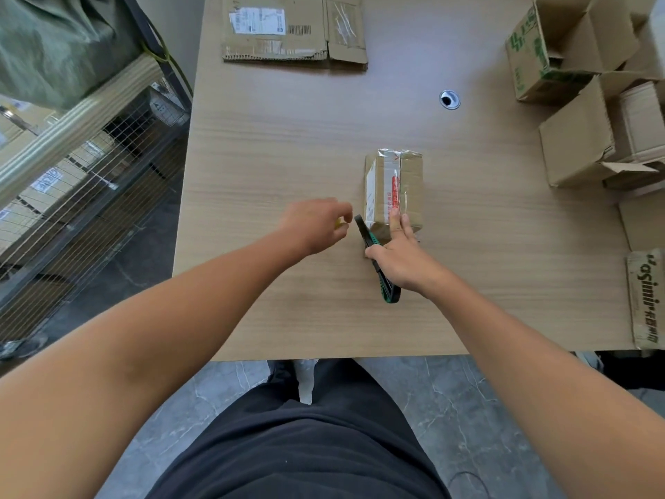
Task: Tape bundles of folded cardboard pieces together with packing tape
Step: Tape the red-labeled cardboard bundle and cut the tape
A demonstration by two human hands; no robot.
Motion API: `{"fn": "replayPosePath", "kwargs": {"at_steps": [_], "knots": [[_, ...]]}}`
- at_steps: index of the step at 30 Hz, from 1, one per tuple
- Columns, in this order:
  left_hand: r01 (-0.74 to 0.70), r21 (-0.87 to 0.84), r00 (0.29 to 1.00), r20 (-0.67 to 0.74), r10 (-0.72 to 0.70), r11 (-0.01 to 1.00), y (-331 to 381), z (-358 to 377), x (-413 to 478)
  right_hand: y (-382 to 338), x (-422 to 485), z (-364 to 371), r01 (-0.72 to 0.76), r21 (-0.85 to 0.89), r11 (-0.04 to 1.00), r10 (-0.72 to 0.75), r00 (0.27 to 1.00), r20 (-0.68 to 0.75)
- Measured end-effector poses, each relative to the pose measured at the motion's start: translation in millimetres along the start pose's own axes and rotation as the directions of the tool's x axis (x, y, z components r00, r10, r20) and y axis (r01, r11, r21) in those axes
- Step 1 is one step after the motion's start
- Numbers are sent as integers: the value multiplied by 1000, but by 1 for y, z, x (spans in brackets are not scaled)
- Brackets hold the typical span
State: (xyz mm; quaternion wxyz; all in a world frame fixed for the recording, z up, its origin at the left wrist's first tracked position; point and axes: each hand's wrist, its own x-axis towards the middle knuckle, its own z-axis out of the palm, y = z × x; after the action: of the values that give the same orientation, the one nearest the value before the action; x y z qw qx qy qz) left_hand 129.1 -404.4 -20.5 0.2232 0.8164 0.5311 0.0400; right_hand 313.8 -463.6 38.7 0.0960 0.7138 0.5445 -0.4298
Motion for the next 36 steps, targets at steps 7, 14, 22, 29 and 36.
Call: {"fn": "replayPosePath", "kwargs": {"at_steps": [7,14,22,29,36], "knots": [[-57,72,996,-71,62,996,-4,0,-13,-1,5,9,35,-58,998,-35,999,2],[87,41,990,-112,-82,995,13,4,-14,-7,4,11,4,-119,993,-7,1000,-29],[-26,48,977,-210,36,999,20,0,-22,-18,-5,19,-30,-326,945,-7,993,-114],[-73,39,941,-329,82,997,16,-3,-34,-24,2,10,-10,-371,929,-23,996,-84],[167,-173,859,-458,-230,971,-10,-49,-1,-4,0,10,60,-426,903,-51,998,31]]}}
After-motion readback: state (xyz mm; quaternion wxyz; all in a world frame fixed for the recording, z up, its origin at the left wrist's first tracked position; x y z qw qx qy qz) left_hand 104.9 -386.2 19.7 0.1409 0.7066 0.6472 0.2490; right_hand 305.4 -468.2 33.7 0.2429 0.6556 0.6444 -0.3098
